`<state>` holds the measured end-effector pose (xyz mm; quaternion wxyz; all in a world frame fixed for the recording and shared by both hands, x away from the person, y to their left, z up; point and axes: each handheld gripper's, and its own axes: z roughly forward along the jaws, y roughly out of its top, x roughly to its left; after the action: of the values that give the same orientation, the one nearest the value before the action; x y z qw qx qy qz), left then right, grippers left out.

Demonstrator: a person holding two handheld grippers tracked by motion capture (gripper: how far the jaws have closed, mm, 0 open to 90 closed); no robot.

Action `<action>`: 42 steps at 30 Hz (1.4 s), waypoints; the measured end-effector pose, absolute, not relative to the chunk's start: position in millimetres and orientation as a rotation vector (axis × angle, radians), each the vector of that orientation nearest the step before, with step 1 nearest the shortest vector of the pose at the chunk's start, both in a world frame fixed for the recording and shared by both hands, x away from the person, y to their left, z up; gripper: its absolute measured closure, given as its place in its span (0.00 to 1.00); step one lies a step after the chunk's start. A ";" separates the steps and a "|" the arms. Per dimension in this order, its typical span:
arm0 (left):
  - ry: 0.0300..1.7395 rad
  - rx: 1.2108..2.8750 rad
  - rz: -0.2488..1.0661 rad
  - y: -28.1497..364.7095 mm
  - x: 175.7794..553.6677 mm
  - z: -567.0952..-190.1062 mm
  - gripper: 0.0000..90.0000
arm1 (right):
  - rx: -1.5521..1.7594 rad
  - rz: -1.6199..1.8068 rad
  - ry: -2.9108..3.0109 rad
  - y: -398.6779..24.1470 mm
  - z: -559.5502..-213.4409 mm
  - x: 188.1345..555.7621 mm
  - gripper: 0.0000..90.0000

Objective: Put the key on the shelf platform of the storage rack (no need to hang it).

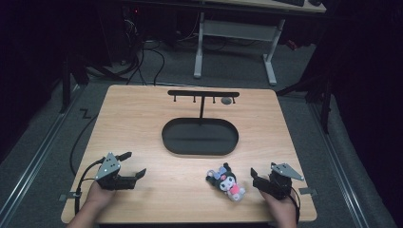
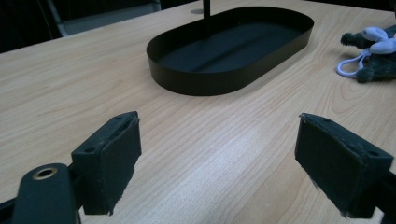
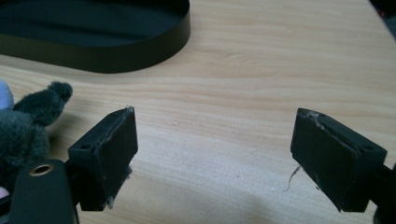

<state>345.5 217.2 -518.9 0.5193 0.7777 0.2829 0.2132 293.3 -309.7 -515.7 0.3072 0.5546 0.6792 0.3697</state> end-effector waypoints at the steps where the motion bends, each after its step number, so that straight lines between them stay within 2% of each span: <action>1: 0.678 1.857 0.520 217.3 345.4 -518.5 0.17 | 1.461 0.981 1.792 -309.9 -515.3 293.0 0.16; 4: 0.660 1.784 0.591 219.1 341.3 -514.5 0.17 | 1.460 0.983 1.779 -309.9 -515.1 291.2 0.16; 8: 0.670 1.748 0.614 221.1 340.3 -512.2 0.17 | 1.456 0.972 1.782 -311.0 -515.1 289.2 0.16; 42: 0.698 1.810 0.618 215.2 347.0 -516.8 0.17 | 1.485 0.985 1.788 -314.0 -515.1 288.1 0.15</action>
<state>347.0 215.2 -516.8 0.5249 0.7567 0.2919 0.2582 288.1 -314.0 -515.1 0.3037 0.5605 0.6748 0.3719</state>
